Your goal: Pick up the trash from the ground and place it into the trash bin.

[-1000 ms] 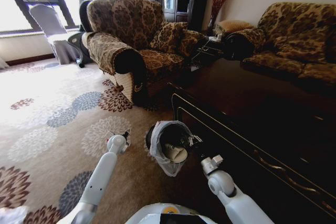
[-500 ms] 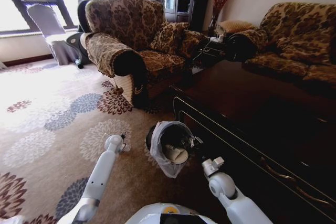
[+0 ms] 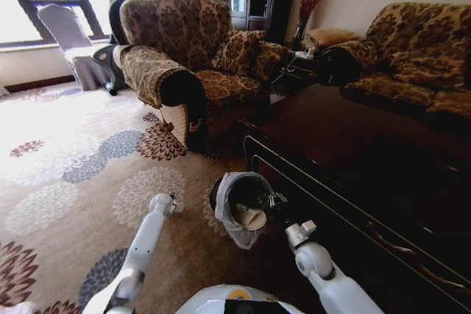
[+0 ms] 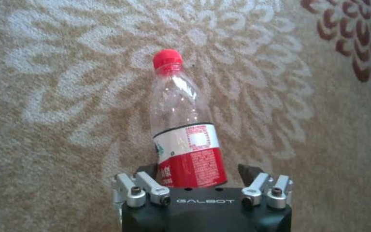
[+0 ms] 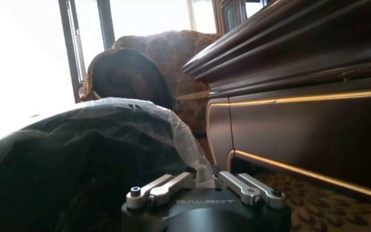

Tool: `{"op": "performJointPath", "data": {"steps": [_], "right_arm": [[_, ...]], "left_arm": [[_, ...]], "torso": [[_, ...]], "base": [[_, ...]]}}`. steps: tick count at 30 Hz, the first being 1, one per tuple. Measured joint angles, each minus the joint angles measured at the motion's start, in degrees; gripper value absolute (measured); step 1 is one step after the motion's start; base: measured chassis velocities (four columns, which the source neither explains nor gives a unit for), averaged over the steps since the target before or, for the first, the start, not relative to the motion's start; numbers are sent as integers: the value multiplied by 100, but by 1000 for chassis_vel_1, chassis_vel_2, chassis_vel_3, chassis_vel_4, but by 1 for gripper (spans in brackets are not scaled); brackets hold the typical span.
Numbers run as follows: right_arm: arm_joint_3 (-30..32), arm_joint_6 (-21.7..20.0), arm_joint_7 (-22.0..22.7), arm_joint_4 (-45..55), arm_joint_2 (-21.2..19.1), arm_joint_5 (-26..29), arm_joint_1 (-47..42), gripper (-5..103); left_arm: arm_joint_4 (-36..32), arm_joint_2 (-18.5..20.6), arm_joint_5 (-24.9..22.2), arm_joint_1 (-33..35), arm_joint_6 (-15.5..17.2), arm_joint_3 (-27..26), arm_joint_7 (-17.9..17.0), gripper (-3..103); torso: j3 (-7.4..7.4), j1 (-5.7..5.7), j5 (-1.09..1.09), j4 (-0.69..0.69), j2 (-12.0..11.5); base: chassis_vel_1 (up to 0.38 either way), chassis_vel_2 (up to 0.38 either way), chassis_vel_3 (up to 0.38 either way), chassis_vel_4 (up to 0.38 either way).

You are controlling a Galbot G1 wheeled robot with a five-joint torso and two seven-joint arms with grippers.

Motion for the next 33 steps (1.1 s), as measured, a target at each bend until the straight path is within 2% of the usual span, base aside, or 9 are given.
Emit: {"op": "performJointPath", "data": {"steps": [10,16,19,21,22,26,27,30,33], "right_arm": [[184,15,1,57,-44,10,-133,0],[194,22,1,63,-52,14,-124,0],[165,23,2,50,-65,52,-50,0],[53,66,1,-102,-66,144,168,0],[53,66,1,-102,-66,144,168,0],[-344,126,5,-578,128,161,911,0],[-344,126,5,-578,128,161,911,0],[-726,84,2,-865,327,126,1460,0],[-938,-18,1,-997,438,80,1697,0]], "left_arm": [[417,-9,37,-213,-18,7,369,51],[25,37,211,63,-53,48,420,41],[-519,151,928,454,-352,133,974,34],[-1284,365,1771,1015,-774,132,1730,29],[-1284,365,1771,1015,-774,132,1730,29],[-2100,865,3465,2008,-2063,-206,3215,28],[-2100,865,3465,2008,-2063,-206,3215,28],[-2605,1164,4523,2499,-2996,-736,4181,28],[-3008,1287,4781,2760,-3432,-1047,4683,28]], "torso": [[0,0,1,-1,0],[0,0,-1,-3,0],[0,0,-2,-2,0],[-1,0,-1,-2,1],[-1,0,-1,-2,1],[0,0,-3,2,0],[0,0,-3,2,0],[0,0,-2,3,0],[0,0,1,3,0]], "base": [[0,0,0,0],[0,0,0,0],[0,0,0,0],[0,0,0,0],[0,0,0,0],[0,0,0,0],[0,0,0,0],[0,0,0,0],[0,0,0,0]]}}
